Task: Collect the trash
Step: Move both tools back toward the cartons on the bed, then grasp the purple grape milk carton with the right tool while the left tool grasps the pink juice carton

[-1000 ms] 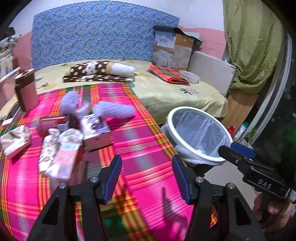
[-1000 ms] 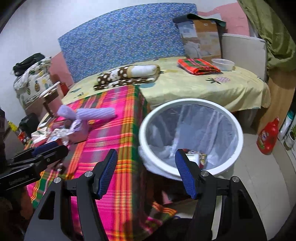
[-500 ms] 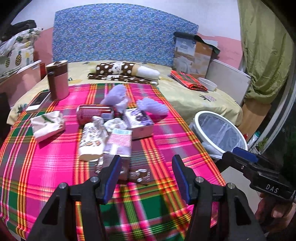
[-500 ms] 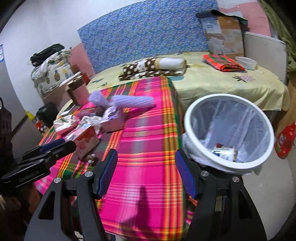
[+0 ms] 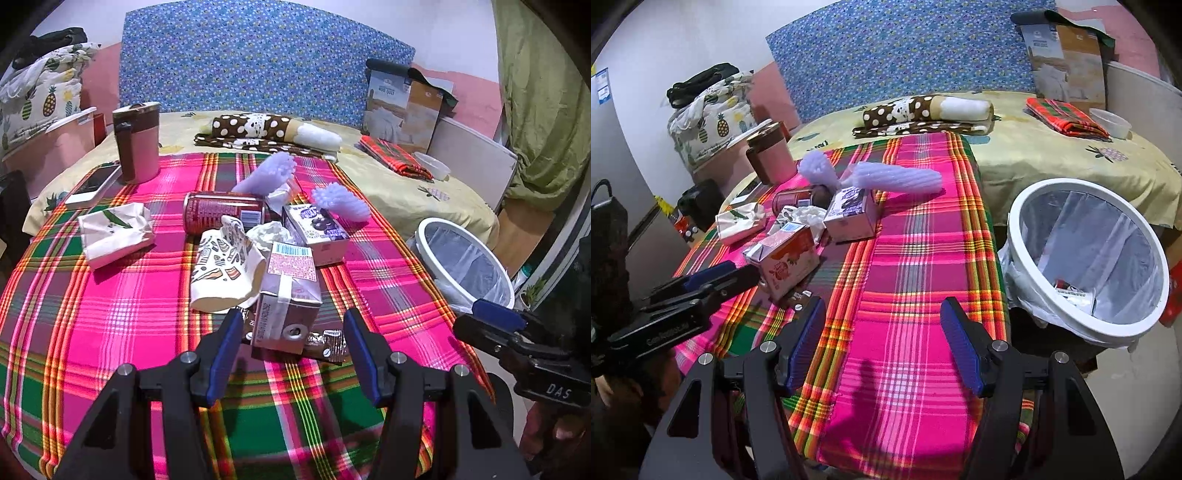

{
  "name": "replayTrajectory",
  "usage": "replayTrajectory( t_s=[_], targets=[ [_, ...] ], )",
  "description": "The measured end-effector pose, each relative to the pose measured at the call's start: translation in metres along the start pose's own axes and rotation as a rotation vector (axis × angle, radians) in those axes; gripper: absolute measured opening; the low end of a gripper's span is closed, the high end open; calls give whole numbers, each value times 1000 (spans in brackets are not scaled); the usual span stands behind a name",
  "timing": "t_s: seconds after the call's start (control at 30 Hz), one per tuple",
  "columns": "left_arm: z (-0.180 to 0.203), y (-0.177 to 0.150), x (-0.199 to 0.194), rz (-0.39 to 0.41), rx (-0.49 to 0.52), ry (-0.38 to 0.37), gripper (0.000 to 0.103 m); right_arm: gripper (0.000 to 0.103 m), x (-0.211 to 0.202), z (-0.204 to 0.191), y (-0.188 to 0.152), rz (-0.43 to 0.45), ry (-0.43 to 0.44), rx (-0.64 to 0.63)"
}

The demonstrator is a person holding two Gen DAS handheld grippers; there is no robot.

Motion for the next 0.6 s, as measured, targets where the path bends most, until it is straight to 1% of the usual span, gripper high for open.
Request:
replayTrajectory(
  t_s=[0.23,0.27,0.3,0.33,0.37,0.6],
  targets=[
    [2,5,20,-25,7,-5,58,66,5,-4,5,-7,-3,-9],
    [2,5,23,-30,5,-4,57,66,5,-4,5,-9,-4,-12],
    [1,5,25,-35,3,-3,47,66,6,-5,6,-11,-5,-14],
    [0,4,26,-42,1,-1,40,66,8,-6,6,-13,-6,-16],
    [0,3,27,-45,0,-4,39,66,9,-6,7,-16,-7,-18],
    [-7,8,7,0,-25,-21,38,66,19,-8,15,-23,-16,-34]
  ],
)
Point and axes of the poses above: each gripper's, at about its wrist camera, not at the fingertips, and x roughly the way its jaws point, z to its right, y to its top, the point moved 9 cm from there along x, roughly the way its jaws point, and after that the axes turned 3 degrees about -z, right-handed, at the moved point
